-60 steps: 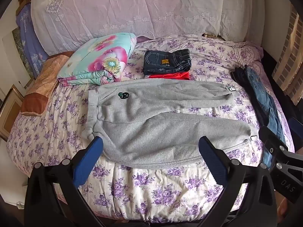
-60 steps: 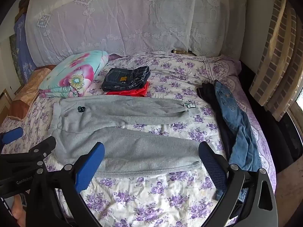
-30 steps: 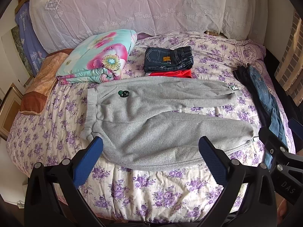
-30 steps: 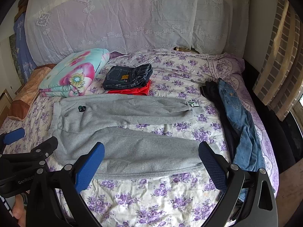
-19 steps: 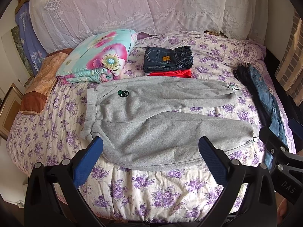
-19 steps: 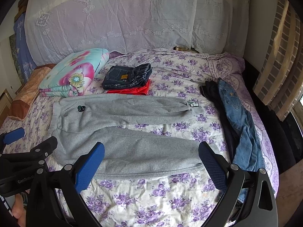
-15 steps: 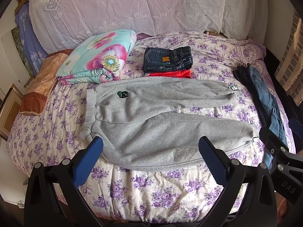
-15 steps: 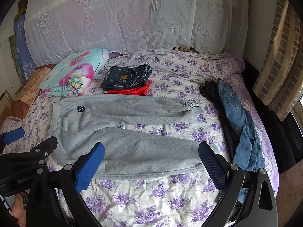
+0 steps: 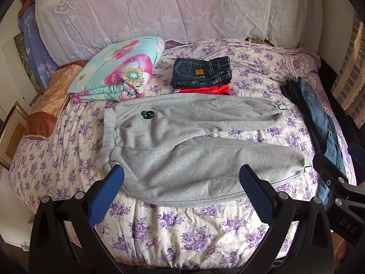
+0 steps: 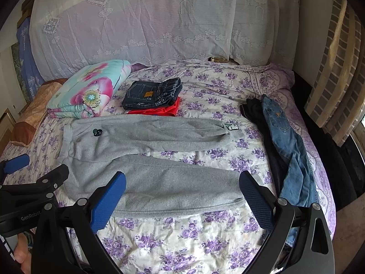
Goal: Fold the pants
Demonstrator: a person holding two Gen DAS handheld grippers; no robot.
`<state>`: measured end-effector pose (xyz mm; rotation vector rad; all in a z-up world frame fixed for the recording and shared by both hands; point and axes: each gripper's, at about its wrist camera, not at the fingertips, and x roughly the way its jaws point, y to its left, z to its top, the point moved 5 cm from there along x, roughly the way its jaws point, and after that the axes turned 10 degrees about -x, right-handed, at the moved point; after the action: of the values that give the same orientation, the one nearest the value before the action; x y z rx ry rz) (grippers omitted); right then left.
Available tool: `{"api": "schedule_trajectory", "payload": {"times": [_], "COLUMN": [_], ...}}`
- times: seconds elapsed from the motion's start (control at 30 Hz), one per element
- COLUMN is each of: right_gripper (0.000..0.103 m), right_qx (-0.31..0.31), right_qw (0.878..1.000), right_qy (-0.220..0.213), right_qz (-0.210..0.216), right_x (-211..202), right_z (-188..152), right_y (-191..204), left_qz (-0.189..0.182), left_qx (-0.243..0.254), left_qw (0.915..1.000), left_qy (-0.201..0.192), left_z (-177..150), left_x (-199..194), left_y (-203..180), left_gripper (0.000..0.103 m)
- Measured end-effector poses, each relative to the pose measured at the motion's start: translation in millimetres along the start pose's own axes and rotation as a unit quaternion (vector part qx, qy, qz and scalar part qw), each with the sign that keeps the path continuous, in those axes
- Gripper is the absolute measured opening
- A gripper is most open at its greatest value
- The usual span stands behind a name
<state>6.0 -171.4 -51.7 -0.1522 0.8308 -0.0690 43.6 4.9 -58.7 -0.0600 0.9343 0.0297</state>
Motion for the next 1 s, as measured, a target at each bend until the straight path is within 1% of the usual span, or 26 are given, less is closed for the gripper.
{"api": "schedule_trajectory", "payload": {"times": [1.0], "right_gripper": [0.1], "right_qx": [0.001], "right_qw": [1.0], "right_qy": [0.001], "right_qz": [0.002], "right_x": [1.8], "right_z": [-0.1], "right_y": [-0.1], "left_qz": [0.001], "left_qx": [0.001], "left_qw": [1.0], "left_qy": [0.001], "left_z": [-0.1], "left_x": [-0.1], "left_y": [-0.6], "left_gripper": [0.098]}}
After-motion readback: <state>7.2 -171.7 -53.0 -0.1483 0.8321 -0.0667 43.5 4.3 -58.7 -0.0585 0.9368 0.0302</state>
